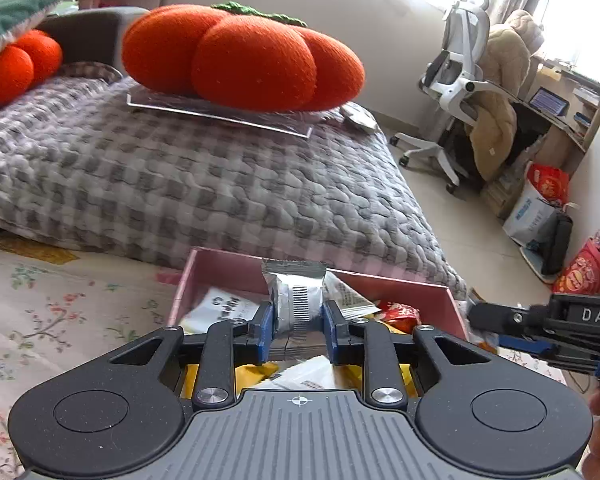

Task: Organize snacks
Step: 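Carry the silver packet and orange-and-silver bar with both grippers into the box, then open right gripper to release the bar while left gripper releases silver packet into box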

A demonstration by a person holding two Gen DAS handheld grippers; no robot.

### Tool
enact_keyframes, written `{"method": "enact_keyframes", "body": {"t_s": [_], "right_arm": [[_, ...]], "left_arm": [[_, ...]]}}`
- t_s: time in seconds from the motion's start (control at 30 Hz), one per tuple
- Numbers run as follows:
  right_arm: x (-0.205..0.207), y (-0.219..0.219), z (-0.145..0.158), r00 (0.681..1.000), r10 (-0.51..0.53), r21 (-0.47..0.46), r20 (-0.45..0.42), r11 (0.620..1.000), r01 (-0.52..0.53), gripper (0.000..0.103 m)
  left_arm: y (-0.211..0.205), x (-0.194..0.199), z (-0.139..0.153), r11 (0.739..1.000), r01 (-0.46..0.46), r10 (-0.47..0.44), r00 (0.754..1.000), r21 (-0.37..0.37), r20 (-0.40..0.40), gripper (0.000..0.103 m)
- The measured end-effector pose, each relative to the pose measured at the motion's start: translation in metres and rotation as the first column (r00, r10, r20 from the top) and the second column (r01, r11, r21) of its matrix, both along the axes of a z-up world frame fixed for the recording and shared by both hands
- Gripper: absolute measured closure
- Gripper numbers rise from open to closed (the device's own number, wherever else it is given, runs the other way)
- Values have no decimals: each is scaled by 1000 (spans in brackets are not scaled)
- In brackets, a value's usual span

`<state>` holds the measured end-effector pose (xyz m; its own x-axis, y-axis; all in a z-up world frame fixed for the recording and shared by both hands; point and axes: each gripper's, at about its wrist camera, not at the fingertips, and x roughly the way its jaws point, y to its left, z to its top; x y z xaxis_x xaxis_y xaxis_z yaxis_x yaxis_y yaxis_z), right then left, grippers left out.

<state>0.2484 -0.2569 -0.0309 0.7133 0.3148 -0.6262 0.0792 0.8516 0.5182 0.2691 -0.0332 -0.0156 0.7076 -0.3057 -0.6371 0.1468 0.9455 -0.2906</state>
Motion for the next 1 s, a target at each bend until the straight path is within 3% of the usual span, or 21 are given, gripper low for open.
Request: {"method": "enact_keyframes", "body": {"t_s": [0.1, 0.17, 0.3, 0.47, 0.57, 0.73, 0.93, 1.0], "right_arm": [[3, 1, 1, 1000, -7, -4, 13, 1000, 7, 65], [3, 0, 2, 999, -34, -23, 10, 999, 34, 56], [-1, -4, 3, 999, -49, -27, -11, 998, 48, 56], [-16, -3, 17, 1000, -21, -39, -3, 999, 21, 56], [-29, 0, 26, 1000, -15, -93, 13, 996, 16, 51], [-47, -2, 21, 1000, -8, -74, -29, 997, 6, 49], [-68, -1, 26, 996, -9, -107, -85, 994, 0, 45], [-76, 1, 27, 995, 3, -138, -96, 990, -16, 42]], "left_arm": [[-1, 2, 1, 1000, -8, 9, 1000, 26, -4, 74], [5, 1, 4, 999, -28, 28, 1000, 15, -2, 68], [20, -3, 13, 998, -57, 57, 998, -31, -15, 67], [20, -24, 31, 1000, -30, 30, 999, 3, 13, 67], [15, -37, 37, 1000, 13, -14, 1000, 26, 20, 63], [2, -65, 31, 994, 85, -85, 996, 71, -4, 32], [-8, -98, 17, 970, 208, -202, 978, 129, -58, 27], [-14, -110, 13, 946, 287, -278, 958, 154, -78, 25]]}}
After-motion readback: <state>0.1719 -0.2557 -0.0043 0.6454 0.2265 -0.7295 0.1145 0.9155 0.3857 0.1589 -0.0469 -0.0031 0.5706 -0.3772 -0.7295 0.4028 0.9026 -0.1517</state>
